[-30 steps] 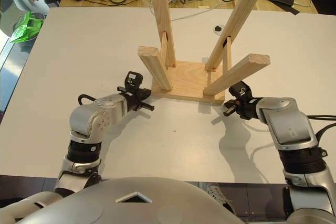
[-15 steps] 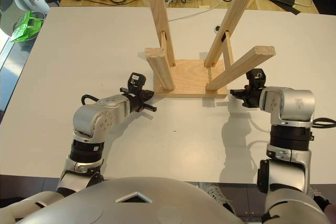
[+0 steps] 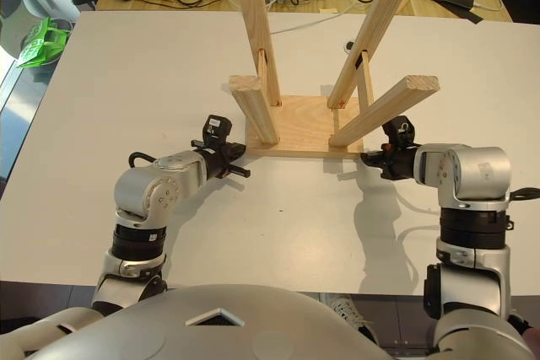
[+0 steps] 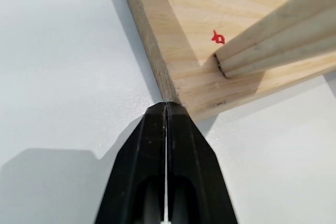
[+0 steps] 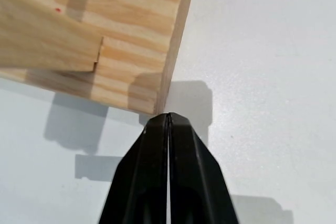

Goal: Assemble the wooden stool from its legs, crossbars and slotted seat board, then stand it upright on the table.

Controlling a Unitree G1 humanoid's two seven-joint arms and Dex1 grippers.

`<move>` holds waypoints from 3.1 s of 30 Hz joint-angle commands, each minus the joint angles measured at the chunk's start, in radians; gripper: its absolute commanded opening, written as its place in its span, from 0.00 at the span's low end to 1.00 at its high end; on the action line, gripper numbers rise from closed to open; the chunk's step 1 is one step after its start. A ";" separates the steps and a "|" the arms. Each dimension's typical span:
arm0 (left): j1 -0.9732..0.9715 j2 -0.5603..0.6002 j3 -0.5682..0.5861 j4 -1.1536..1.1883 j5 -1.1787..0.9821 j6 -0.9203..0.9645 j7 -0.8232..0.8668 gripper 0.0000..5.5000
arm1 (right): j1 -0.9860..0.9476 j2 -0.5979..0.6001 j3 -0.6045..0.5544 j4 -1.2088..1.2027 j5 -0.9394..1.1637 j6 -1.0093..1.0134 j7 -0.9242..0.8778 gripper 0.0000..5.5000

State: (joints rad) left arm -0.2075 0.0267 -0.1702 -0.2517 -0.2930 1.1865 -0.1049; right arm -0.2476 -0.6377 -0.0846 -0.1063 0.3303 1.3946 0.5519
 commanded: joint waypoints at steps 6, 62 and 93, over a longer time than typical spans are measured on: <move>0.019 -0.007 0.025 -0.075 -0.075 0.017 -0.085 0.01 | 0.079 -0.037 0.022 -0.106 0.110 -0.043 0.108 0.00; -0.070 -0.024 -0.013 0.152 0.105 -0.107 0.007 0.01 | 0.015 -0.088 0.180 0.066 -0.020 -0.264 0.134 0.00; -0.029 -0.060 0.129 -0.157 -0.113 0.164 -0.147 0.01 | 0.026 -0.081 0.065 -0.040 0.156 -0.167 0.250 0.00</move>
State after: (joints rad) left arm -0.1982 0.0306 -0.0333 -0.3630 -0.3191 1.3224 -0.2002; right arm -0.2038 -0.7534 -0.0240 -0.0982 0.4058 1.2294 0.7470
